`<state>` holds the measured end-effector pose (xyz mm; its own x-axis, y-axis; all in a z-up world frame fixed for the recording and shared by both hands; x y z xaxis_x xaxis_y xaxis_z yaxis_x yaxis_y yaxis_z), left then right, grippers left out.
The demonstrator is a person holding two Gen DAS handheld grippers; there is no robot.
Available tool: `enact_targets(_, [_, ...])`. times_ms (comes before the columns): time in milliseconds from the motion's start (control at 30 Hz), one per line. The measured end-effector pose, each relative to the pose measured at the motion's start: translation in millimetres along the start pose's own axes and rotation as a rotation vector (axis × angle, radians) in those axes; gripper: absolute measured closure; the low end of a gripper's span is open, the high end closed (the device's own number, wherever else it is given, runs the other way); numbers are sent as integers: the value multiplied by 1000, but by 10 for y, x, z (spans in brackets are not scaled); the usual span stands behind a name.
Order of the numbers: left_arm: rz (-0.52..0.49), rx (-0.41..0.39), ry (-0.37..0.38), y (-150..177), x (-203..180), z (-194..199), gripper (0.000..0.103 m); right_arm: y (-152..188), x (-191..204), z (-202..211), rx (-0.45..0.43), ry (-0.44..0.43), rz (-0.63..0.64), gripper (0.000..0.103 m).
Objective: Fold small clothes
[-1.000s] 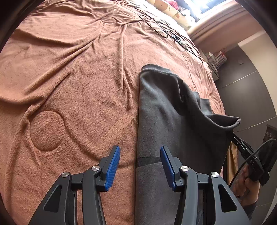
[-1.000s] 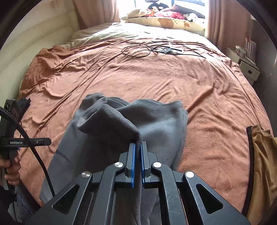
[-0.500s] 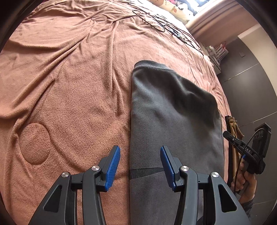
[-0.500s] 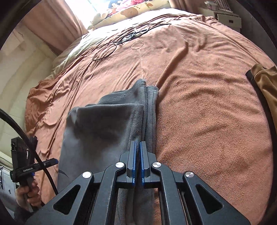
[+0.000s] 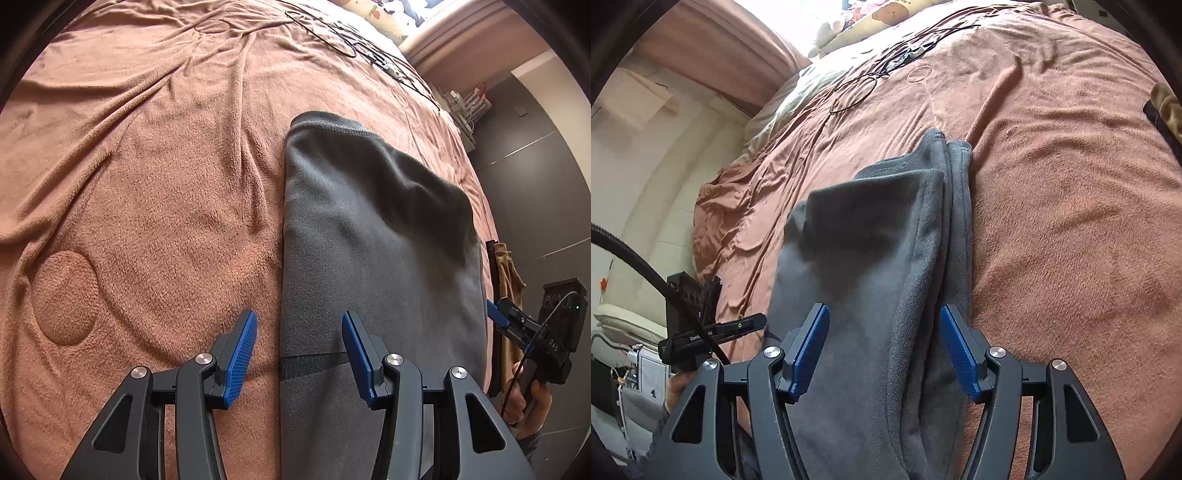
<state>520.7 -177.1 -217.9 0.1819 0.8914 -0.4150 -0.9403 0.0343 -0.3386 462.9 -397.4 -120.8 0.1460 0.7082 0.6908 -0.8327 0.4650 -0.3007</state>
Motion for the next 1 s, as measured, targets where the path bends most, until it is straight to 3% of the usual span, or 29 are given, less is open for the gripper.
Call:
enact_targets(400, [3,7,-14,135,48,84,53,35,-437,-169,79,-92,-96,43])
enact_targets(500, [2,13,-16,165,25,81,53,-10,-523,-124,77,-132,-118,53])
enact_targets(800, [-5,17,-26,236,-29,119,53,81,-806,-163,147,-202,-182,54])
enact_targets(833, [-6,18,-27,247,-37,117,53,75,-822,-168,150,-211,-184,58])
enact_targets(900, [-9,21,-28,266,-68,101,53,54,-848,-189,158,-209,-182,82])
enact_targets(1000, [-12,28,-32,307,-103,71,53,30,-848,-247,152,-163,-191,96])
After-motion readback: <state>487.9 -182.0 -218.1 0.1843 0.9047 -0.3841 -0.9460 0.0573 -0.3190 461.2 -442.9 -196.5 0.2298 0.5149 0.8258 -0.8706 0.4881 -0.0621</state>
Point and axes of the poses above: each gripper's, at about its wrist camera, not at the fingertips, and z roughly against the way its jaws point, x to its left, y to its underside, the point moved 1 cm from there along -z, roughly the way its jaws point, and after that the axes turned 13 degrees about -z, right-handed, at the moved point
